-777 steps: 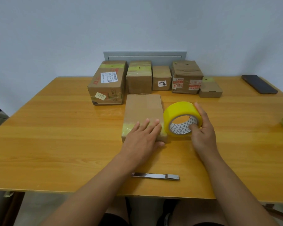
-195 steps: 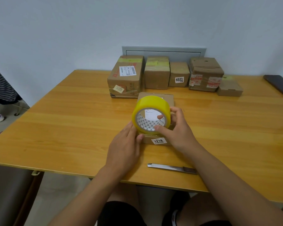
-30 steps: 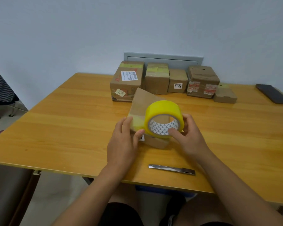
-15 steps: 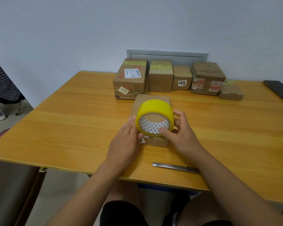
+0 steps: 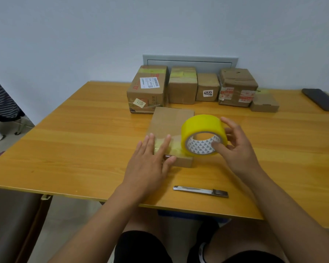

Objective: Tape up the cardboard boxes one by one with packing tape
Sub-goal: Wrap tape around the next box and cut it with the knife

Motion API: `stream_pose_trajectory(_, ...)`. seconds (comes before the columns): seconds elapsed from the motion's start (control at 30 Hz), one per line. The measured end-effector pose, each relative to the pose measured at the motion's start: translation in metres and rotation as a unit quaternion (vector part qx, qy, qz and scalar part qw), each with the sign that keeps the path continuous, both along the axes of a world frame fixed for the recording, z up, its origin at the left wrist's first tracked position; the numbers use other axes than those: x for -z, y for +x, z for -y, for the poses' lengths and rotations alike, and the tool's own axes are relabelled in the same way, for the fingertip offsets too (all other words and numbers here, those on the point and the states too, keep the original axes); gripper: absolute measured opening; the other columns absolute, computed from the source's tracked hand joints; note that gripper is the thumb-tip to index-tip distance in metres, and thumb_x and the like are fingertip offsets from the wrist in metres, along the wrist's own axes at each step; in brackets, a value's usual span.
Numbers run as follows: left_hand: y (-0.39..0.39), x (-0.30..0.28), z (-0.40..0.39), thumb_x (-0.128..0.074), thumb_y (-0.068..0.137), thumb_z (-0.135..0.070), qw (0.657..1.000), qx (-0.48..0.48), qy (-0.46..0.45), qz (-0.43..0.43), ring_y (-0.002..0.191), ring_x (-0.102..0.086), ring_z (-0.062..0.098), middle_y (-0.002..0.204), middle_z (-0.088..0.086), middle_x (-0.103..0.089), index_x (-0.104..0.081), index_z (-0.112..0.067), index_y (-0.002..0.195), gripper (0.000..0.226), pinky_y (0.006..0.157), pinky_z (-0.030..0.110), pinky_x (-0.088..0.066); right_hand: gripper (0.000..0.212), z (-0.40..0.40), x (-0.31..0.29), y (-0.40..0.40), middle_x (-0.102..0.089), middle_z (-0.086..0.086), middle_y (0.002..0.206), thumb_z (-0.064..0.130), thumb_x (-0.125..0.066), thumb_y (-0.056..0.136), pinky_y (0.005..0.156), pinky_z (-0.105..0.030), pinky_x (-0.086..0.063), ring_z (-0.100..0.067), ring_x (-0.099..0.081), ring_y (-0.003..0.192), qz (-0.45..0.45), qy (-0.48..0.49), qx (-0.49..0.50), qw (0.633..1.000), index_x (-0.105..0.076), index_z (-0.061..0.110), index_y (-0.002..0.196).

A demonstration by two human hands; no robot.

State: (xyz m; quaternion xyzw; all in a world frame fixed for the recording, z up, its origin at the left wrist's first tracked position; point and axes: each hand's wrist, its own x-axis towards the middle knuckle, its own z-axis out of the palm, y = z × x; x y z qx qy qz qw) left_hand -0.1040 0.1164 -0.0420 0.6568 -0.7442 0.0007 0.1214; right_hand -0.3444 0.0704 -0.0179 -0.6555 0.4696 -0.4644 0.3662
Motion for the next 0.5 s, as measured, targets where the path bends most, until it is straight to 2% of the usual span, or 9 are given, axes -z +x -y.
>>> stream_pose_trajectory(0.1, -0.002, 0.001, -0.002, 0.003, 0.088, -0.072, 0.999, 0.0, -0.015, 0.049, 0.151, 0.013, 0.023, 0.164, 0.012, 0.009, 0.016, -0.038, 0.152, 0.073, 0.12, 0.035, 0.01, 0.077, -0.001, 0.006, 0.003, -0.05, 0.019, 0.13, 0.016, -0.069, 0.088, 0.085, -0.017, -0.052, 0.005, -0.057, 0.11, 0.032, 0.026, -0.05, 0.998, -0.029, 0.055, 0.141)
stream_pose_trajectory(0.2, -0.007, 0.002, 0.001, 0.004, 0.084, -0.072, 0.997, 0.025, -0.022, 0.063, 0.149, 0.02, 0.018, 0.163, 0.006, 0.014, 0.011, -0.021, 0.156, 0.088, 0.119, 0.033, 0.014, 0.078, -0.002, 0.007, 0.002, -0.047, 0.019, 0.137, 0.026, -0.068, 0.086, 0.09, -0.016, -0.05, 0.007, -0.054, 0.115, 0.03, 0.032, -0.063, 0.997, -0.023, 0.062, 0.137)
stream_pose_trajectory(0.37, -0.015, -0.001, 0.007, -0.024, 0.097, -0.066, 0.998, 0.051, -0.023, 0.041, 0.15, 0.013, 0.014, 0.164, 0.007, 0.01, 0.007, -0.011, 0.156, 0.087, 0.119, 0.028, 0.011, 0.078, -0.002, 0.01, -0.001, -0.046, 0.013, 0.143, 0.036, -0.066, 0.083, 0.093, -0.017, -0.05, 0.007, -0.052, 0.117, 0.027, 0.036, -0.075, 0.996, -0.018, 0.065, 0.137)
stream_pose_trajectory(0.5, -0.016, 0.001, 0.007, -0.017, 0.092, -0.069, 0.997, 0.053, -0.023, 0.053, 0.151, 0.008, 0.016, 0.165, 0.009, 0.005, 0.008, -0.01, 0.156, 0.091, 0.118, 0.026, 0.01, 0.079, -0.001, 0.011, 0.003, -0.046, 0.013, 0.142, 0.037, -0.065, 0.084, 0.091, -0.017, -0.05, 0.006, -0.053, 0.117, 0.027, 0.026, -0.078, 0.996, -0.016, 0.064, 0.14)
